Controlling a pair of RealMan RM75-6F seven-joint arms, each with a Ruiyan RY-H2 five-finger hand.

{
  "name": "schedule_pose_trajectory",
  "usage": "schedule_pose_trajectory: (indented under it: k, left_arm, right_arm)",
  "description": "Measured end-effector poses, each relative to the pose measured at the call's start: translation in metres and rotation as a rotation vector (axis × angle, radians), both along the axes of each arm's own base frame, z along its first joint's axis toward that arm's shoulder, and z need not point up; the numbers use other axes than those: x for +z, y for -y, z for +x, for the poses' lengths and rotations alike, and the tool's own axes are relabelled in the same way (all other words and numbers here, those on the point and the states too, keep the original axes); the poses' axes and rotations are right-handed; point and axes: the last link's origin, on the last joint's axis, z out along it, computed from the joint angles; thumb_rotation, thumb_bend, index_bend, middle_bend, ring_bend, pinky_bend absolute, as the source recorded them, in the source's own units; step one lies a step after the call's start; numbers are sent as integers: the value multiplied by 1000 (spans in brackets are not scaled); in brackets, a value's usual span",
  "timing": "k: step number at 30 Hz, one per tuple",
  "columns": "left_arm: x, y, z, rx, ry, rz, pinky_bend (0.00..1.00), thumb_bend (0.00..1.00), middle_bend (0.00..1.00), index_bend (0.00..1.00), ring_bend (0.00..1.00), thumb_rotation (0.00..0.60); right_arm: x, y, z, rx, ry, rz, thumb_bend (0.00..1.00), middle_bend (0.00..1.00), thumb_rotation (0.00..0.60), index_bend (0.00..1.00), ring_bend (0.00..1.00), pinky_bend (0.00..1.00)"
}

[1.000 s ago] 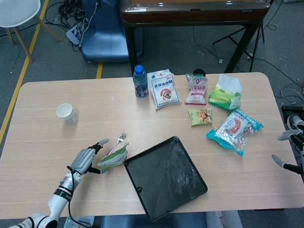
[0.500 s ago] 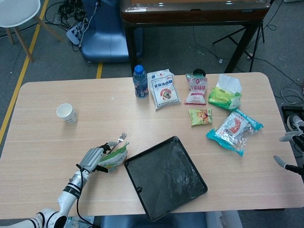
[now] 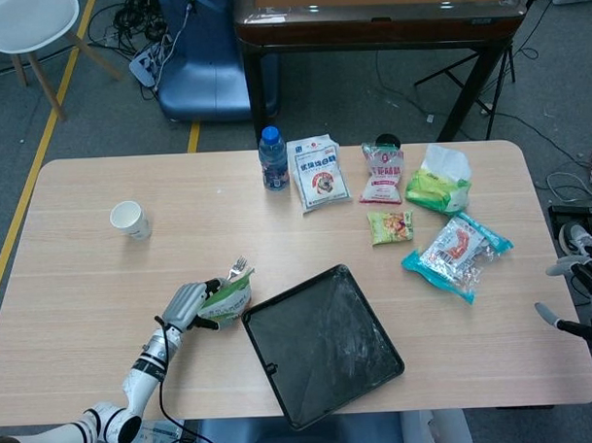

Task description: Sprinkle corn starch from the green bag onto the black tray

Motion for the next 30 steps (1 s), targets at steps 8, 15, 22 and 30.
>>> schedule_pose_trajectory:
  k: [8,15,22,30]
  left_arm:
    - [2,-7,-3,-28,24,57,669,277,592,531,591,600]
    - [17,-10,-3,-131,15,101,684,285,627,557,618,600]
    - [50,-16,8,-330,-100,142,685,286,627,555,615,600]
    - [57,-11,51,-600,-293,161,682,297,629,538,616,600]
  right_arm:
    - [-1,2,2,4,-2,2,73,354,600,421,170,184]
    - [0,2,3,12,-2,0,75,354,600,421,170,184]
    - [-2,3,4,23,3,3,77,354,600,421,171,184]
    - [-4,1,6,38,7,3,78,354,600,421,171,184]
